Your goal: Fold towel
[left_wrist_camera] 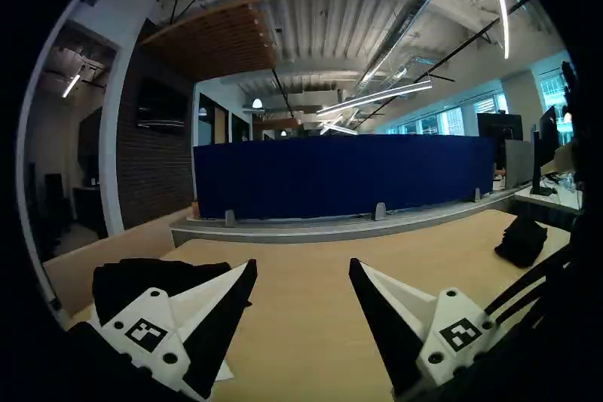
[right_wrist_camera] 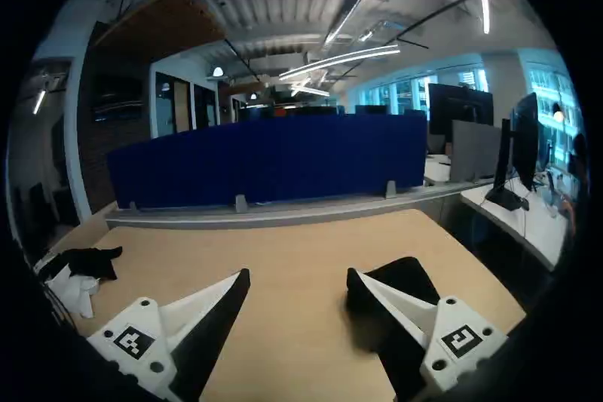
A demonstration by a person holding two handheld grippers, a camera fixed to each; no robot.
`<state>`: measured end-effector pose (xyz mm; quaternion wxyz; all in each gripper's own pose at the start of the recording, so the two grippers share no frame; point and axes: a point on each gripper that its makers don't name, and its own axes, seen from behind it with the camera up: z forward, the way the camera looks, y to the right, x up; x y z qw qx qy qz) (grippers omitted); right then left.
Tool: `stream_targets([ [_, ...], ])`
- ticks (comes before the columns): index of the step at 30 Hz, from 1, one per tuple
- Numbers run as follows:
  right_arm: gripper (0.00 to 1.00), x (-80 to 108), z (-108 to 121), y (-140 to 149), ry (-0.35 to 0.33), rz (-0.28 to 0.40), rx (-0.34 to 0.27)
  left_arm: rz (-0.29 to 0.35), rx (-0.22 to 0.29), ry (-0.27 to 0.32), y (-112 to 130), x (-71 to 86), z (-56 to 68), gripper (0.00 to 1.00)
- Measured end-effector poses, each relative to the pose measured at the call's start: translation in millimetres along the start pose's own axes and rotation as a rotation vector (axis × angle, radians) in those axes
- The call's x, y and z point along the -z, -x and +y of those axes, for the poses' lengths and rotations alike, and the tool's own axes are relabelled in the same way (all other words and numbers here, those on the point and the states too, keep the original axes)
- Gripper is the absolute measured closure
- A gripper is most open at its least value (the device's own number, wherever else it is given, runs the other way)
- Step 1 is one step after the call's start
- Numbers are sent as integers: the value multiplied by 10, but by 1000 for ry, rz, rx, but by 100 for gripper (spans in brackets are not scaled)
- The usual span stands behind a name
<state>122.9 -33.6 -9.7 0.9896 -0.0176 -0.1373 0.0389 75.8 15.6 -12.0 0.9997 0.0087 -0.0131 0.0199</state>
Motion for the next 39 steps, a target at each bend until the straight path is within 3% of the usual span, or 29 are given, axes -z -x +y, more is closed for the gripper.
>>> stream_targets([
  [6,0,-60,17,23,12,19,22,9,16,2,259,-51,-56,9],
  [18,0,-270,-72,129,4,47,34,15,8,12,671,-158,-43,10],
  [39,0,-398,-104,61,-9,56,38,27,36,3,756,-160,-138,10],
])
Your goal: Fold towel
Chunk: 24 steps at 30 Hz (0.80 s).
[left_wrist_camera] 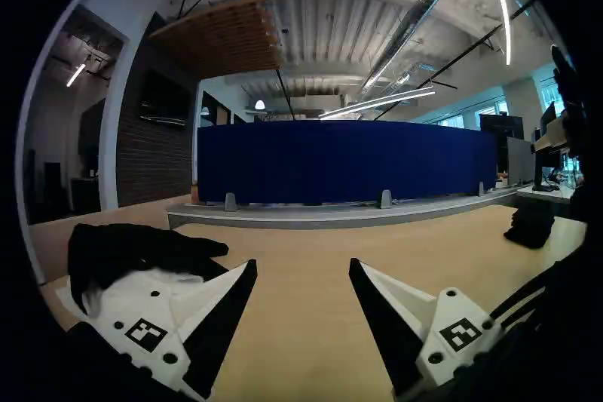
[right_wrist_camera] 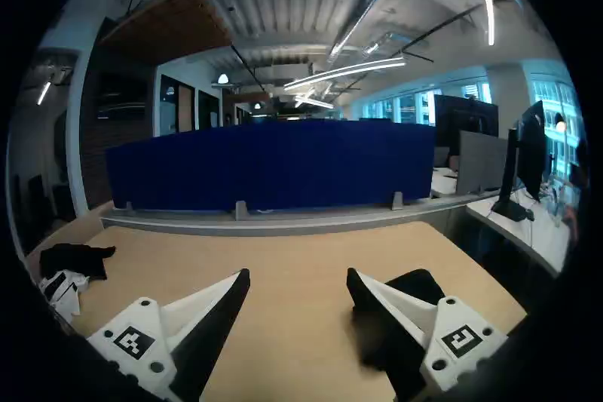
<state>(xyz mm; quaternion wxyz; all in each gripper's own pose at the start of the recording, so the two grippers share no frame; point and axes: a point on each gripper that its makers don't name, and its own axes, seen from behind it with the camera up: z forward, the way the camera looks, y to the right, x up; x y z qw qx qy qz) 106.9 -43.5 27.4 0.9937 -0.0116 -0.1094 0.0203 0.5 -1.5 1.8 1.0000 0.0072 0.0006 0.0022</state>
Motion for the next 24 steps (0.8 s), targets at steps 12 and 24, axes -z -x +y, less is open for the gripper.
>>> stream_targets([
  [12,0,-2,28,-29,0,7,-9,-1,5,11,2,7,6,10],
  [24,0,72,262,-193,11,85,-36,-1,5,11,2,11,6,9],
])
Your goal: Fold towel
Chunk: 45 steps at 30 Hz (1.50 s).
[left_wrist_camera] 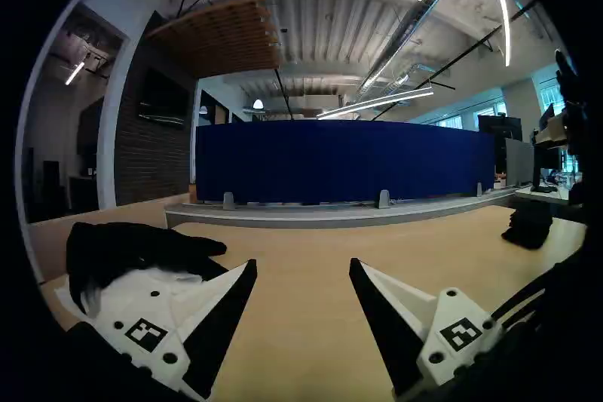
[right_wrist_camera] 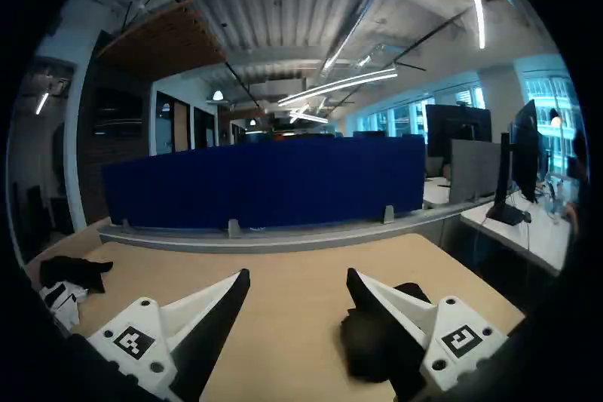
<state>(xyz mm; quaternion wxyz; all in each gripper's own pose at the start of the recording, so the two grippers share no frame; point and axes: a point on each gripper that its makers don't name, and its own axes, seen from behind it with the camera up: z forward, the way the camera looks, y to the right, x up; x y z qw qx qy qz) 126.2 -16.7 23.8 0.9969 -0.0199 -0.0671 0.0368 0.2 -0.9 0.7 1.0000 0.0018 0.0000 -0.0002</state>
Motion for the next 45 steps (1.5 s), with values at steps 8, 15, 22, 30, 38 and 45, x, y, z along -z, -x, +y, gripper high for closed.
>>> stream_targets([
  [8,0,39,76,218,-26,28,-39,0,0,0,-2,4,2,9],
  [15,0,61,221,637,-15,21,-18,0,0,0,-3,1,-3,9],
  [22,0,58,326,892,-19,55,-3,0,0,0,-5,3,-6,9],
  [30,0,20,329,1145,-48,83,20,0,0,0,-3,3,-5,9],
  [38,0,16,396,1285,-23,92,29,0,0,0,-1,2,-3,9],
  [45,0,13,381,1296,-24,108,32,0,0,0,-1,5,-1,9],
])
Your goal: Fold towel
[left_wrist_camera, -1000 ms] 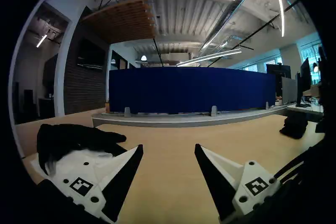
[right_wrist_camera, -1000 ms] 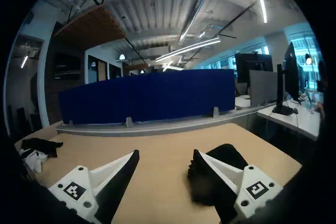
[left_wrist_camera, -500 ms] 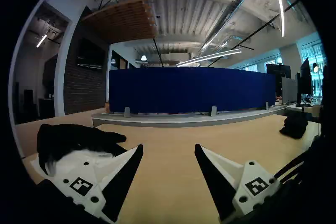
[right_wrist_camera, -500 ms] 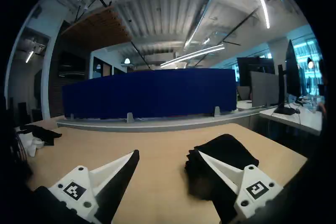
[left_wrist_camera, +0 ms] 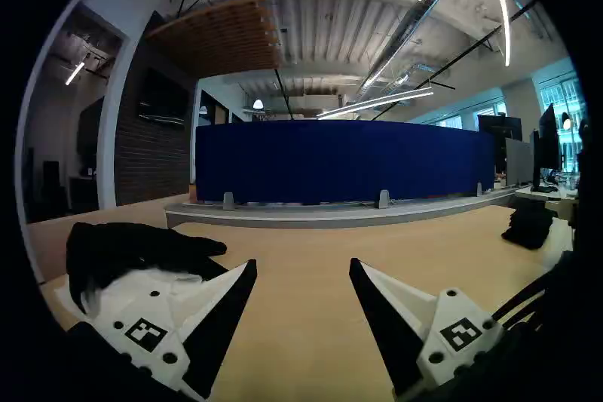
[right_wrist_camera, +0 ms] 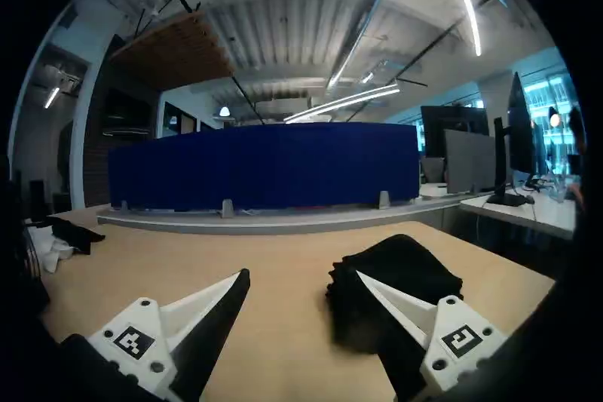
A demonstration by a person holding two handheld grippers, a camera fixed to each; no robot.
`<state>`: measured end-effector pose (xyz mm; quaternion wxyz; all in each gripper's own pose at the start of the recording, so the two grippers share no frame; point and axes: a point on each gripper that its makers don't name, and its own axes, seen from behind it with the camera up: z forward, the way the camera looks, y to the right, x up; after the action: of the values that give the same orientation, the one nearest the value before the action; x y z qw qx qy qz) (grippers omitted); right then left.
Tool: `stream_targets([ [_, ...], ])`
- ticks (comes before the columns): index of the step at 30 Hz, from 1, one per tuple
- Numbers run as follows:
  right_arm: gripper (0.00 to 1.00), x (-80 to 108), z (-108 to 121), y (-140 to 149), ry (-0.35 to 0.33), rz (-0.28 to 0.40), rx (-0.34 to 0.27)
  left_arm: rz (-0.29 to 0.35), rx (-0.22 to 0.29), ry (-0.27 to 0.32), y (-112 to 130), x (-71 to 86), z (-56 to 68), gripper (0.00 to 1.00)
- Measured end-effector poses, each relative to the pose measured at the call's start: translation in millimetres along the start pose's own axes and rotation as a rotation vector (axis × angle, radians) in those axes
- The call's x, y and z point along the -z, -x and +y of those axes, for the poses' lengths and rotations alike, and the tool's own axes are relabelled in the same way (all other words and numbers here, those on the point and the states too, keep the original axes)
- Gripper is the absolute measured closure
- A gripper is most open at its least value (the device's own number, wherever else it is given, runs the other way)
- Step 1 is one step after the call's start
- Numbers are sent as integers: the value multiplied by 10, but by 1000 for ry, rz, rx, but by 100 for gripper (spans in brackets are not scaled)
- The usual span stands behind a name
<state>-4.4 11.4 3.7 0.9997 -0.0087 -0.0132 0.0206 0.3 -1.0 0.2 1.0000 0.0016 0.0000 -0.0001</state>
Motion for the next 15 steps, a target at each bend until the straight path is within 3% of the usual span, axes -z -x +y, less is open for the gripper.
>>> stream_targets([
  [15,0,22,-58,-37,-9,27,42,0,0,0,1,5,2,9],
])
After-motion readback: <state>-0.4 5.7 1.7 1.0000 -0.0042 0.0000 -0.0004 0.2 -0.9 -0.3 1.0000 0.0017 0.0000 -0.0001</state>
